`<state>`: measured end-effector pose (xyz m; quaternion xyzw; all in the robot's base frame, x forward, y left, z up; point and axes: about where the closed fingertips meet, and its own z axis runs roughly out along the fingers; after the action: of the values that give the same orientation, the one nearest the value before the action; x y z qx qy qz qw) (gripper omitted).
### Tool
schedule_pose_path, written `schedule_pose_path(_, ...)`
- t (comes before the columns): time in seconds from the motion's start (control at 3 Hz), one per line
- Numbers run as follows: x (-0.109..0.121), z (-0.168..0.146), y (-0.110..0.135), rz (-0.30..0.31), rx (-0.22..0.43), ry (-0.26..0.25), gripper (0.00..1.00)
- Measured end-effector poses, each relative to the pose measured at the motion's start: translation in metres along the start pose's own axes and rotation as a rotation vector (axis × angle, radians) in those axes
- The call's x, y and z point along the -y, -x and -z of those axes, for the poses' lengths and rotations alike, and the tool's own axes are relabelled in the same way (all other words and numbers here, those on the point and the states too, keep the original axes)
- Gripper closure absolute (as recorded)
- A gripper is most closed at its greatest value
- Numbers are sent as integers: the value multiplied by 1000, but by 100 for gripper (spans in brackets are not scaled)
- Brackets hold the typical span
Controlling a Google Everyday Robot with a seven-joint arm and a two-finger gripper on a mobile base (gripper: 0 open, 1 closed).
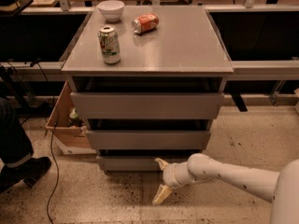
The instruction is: Open bottom drawer
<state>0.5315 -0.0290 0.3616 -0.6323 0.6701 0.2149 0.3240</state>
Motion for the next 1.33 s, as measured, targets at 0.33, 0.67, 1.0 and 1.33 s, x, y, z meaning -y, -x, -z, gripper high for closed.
schedule_pose_path(0.33,4,-12,-7,-18,-8,-14,0)
schedule_pose_path(0.67,15,-34,-38,-74,-47,-36,0)
schedule_pose_path(1.0,31,-61,-85,-153,-90,-94,0)
schedule_pose_path(1.33,46,-74,-109,-188,-108,-149,0)
